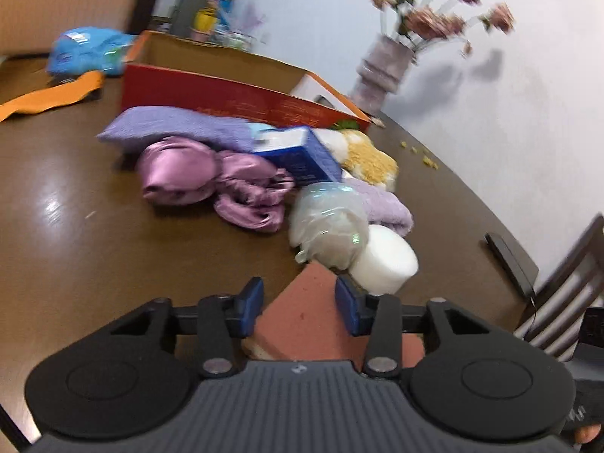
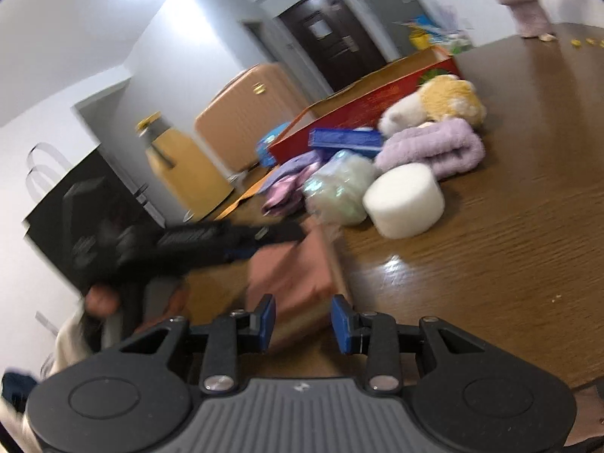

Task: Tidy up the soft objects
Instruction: 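Lift the sponge with both tools and carry it over the cardboard box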

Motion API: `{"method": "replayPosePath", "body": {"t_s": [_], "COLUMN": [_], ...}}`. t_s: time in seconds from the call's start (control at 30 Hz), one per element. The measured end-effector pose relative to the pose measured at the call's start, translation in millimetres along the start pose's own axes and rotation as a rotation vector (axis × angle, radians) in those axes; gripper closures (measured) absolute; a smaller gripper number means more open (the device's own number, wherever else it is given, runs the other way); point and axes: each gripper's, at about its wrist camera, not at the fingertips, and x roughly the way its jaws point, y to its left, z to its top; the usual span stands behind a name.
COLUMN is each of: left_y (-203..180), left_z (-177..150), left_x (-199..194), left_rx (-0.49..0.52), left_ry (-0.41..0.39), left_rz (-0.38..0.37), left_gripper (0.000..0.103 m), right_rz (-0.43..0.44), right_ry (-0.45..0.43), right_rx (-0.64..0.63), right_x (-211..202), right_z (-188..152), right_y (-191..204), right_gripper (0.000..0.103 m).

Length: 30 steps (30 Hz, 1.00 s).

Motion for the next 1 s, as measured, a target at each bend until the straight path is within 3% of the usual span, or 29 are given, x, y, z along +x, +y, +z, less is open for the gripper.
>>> {"method": "replayPosePath", "body": {"t_s": [0.13,0.3,0.5,0.63,0.77,1.0], "left_y": [4,0,1,-2,-3,11], "left_z": [-26,-47,-53,-62,-72,-67], "left_x": [-32,-60,-67,-74,-73,-73], "left_rx": [-0.101,-0.14,-0.162,-0.161,-0.177,-0.233], "left_ry": [-0.028,-0.051,-0.035,-0.002,0.012,-0.029], "left_rz": [0.075,0.129,0.133,0.096,0.08,0.099], "left_gripper": [0.072,0.07,0.059,0.043,0.056,0.062], "right_rz": [-0.03,-0.041,-0.042,-0.044,-0.004,0.005], "right_ry": [-0.015,-0.004,0.012,0.012,0.04,0.05], "right_rx": [0.021,-0.064,-0.116,-0.115,-0.115,-0.135], "right_x": [15,38,33,19,21,30], "right_z": [6,16,8,0,-3,-1], "right_y": [2,16,28,27,28,34], "right_gripper": [0.073,0.073,0.07,0.069,0.07,0.072]}}
